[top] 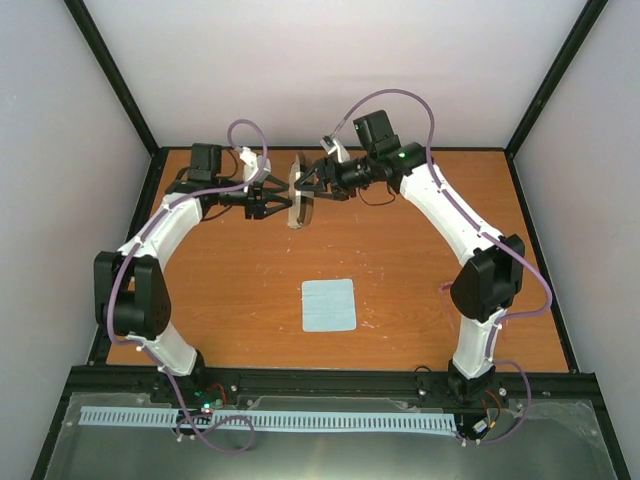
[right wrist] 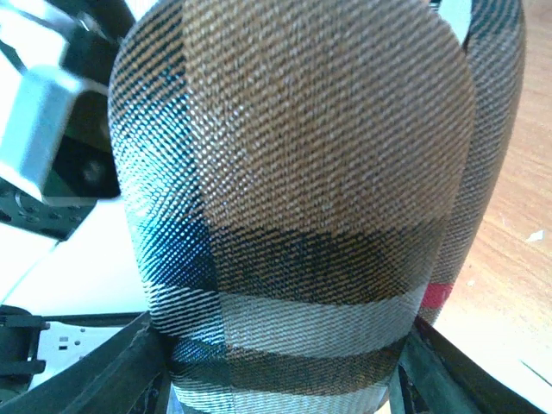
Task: Organize the sunglasses
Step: Open the sunglasses case, then place the sunglasses case at the center of the board.
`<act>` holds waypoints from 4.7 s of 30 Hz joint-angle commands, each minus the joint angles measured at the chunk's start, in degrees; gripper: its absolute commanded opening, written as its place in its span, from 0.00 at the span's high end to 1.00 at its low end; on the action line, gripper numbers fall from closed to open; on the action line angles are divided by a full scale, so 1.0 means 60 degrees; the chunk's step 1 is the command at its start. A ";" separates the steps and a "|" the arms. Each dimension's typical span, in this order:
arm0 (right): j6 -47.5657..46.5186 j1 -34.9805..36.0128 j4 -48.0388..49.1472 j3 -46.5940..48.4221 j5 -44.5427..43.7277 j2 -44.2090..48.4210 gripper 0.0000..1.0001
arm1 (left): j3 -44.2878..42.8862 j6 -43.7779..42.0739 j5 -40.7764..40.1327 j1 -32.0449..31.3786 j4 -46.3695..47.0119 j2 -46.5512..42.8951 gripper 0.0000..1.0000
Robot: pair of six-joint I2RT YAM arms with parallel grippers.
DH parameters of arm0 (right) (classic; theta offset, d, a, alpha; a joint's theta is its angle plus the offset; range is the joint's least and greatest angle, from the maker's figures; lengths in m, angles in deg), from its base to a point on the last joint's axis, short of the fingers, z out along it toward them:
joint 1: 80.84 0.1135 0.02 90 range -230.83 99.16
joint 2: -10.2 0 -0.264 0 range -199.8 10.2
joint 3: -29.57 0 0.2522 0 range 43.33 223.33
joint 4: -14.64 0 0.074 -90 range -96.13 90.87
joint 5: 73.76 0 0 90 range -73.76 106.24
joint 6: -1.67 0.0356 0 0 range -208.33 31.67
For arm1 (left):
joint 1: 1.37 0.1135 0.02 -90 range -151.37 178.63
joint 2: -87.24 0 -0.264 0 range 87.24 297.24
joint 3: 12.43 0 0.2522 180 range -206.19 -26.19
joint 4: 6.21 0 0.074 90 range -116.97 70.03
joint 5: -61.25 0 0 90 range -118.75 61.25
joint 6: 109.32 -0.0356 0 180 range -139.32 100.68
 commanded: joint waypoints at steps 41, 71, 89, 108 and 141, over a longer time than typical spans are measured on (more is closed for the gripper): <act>0.6096 0.0215 2.3557 -0.7896 -0.2854 -0.0922 0.97 | 0.0195 0.6689 -0.0687 0.1277 0.3532 -0.0821 0.20; 0.6469 0.0215 2.3538 -0.7224 -0.2460 -0.1241 0.97 | -0.0113 0.7280 0.0709 0.0662 0.4441 -0.0055 0.98; 0.1062 -0.0926 1.2018 -1.0192 -0.4812 0.3417 0.00 | -0.2884 0.2789 -0.1698 0.0587 0.0469 0.0197 0.99; -0.1544 -0.0943 0.4294 -0.8675 -1.1286 0.6484 0.00 | -0.1686 -0.0979 -0.9894 -0.2611 0.1035 0.2136 0.99; -0.0686 -0.0936 0.4199 -0.9264 -1.1289 0.6912 0.00 | 0.2829 -0.2292 -0.8296 -0.2971 0.7696 0.1760 0.98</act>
